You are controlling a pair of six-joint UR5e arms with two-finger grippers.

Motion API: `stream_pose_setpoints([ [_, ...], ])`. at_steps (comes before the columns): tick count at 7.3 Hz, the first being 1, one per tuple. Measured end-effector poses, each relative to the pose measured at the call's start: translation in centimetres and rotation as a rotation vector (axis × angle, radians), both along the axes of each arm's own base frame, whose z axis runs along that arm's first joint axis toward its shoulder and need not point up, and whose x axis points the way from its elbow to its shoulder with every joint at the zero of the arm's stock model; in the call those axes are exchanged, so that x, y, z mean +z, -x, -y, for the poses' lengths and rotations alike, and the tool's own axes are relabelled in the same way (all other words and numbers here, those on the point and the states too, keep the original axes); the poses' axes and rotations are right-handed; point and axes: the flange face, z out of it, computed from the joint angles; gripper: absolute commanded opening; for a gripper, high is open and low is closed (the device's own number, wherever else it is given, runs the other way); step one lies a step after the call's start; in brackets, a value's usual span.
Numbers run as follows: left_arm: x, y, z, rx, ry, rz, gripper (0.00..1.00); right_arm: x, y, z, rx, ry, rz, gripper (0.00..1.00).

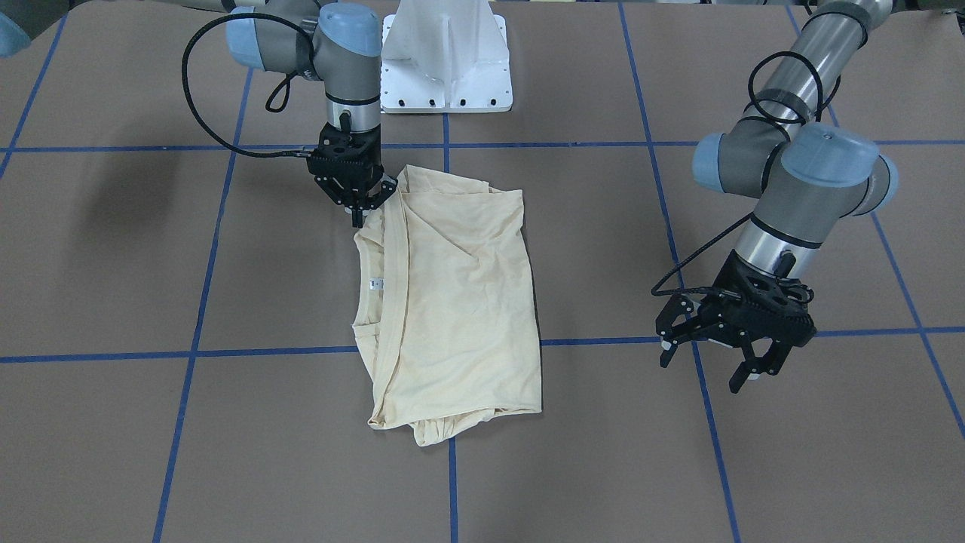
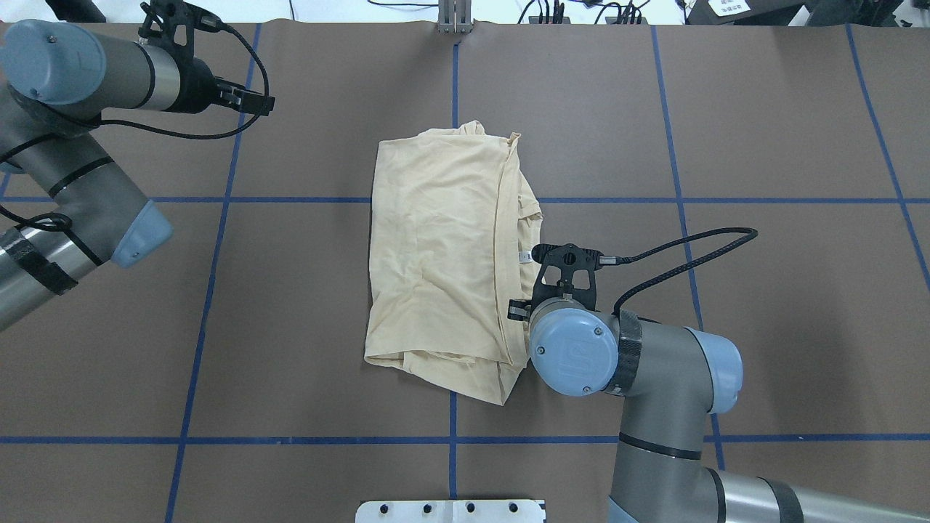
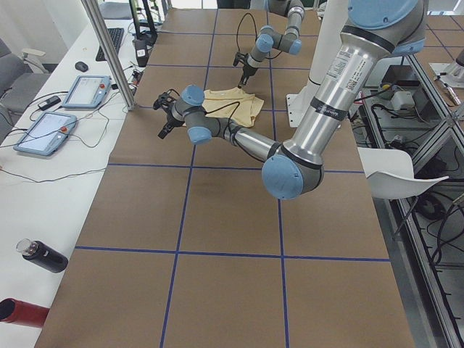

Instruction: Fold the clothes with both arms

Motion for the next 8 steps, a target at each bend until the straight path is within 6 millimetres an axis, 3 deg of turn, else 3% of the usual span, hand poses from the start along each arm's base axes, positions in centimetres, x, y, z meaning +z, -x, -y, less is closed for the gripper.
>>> stream_pose_setpoints([
  [4,0.0,0.0,0.0,0.0,0.0,0.0,1.0,-7.2,1.8,0.3,-0.035,-0.01,-0.044,0.99],
  [6,0.0,0.0,0.0,-0.001,0.001,-0.001,1.0,-6.6,4.2,-1.4,-0.131,-0.02,-0.155,0.83],
  [8,0.0,0.0,0.0,-0.001,0.001,-0.001,1.0,-5.8,5.1,-2.5,-0.277,-0.026,-0.211,0.65],
])
